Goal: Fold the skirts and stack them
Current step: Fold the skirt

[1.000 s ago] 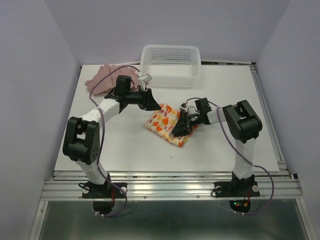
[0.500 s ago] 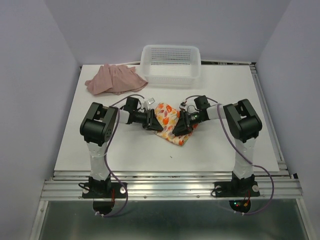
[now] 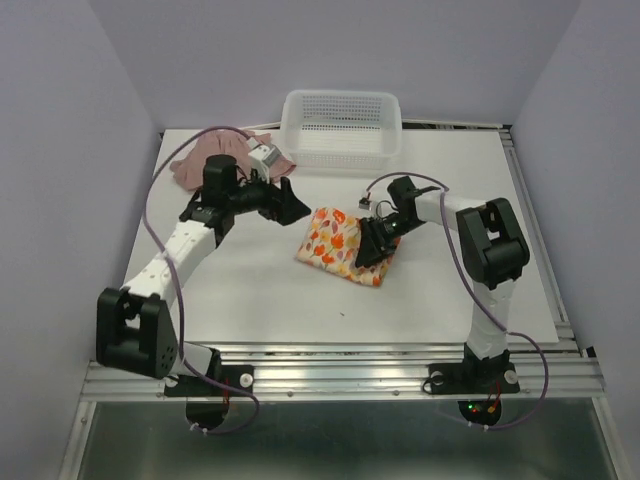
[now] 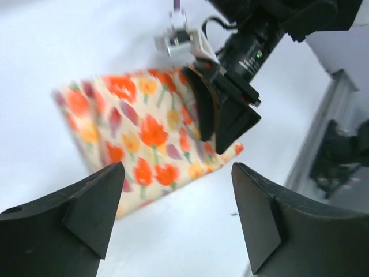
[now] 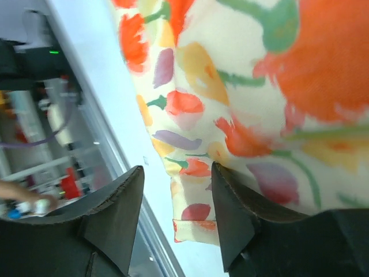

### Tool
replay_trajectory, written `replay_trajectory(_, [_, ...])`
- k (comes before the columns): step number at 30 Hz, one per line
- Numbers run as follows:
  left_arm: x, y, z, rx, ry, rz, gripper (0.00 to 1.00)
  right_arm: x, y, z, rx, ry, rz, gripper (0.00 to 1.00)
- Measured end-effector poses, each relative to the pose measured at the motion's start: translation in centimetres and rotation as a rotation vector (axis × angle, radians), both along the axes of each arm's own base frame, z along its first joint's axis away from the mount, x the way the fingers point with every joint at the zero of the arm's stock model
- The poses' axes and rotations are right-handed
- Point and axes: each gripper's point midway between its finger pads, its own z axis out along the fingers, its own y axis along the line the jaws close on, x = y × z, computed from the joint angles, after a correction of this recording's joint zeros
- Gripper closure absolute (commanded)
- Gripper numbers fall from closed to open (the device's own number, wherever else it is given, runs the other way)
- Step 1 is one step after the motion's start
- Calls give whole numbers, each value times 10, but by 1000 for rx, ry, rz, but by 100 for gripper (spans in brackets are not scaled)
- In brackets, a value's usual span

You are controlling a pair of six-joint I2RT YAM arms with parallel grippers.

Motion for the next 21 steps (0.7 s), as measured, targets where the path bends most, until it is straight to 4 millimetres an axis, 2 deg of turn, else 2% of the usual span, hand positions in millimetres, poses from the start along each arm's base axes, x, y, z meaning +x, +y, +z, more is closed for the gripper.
replay_trajectory(2, [7, 18, 50, 21, -184, 78, 2, 4, -5, 10, -37, -43, 6, 38])
replay_trajectory(5, [17, 48, 80, 31, -266, 209, 2, 28, -9, 38, -78, -145, -18, 37])
replay_trajectory(6, [22, 61, 83, 34, -267, 257, 2, 37, -8, 45, -83, -171, -29, 37])
replay_trajectory(8, [32, 80, 77, 42, -240, 328, 2, 70, -3, 67, -101, -264, -86, 38])
replay_trajectory(10, [42, 99, 58, 67, -181, 393, 2, 97, 2, 84, -129, -338, -156, 38])
replay_trajectory(13, [47, 112, 32, 115, -98, 455, 2, 127, 10, 98, -182, -428, -262, 39])
replay_trajectory(15, [52, 120, 26, 141, -84, 507, 2, 144, 19, 101, -258, -483, -341, 38])
replay_trajectory(18, [57, 130, 25, 165, -82, 578, 1, 162, 52, 101, -343, -556, -425, 39])
replay_trajectory(21, [59, 141, 19, 193, -54, 655, 2, 165, 84, 88, -425, -615, -479, 39])
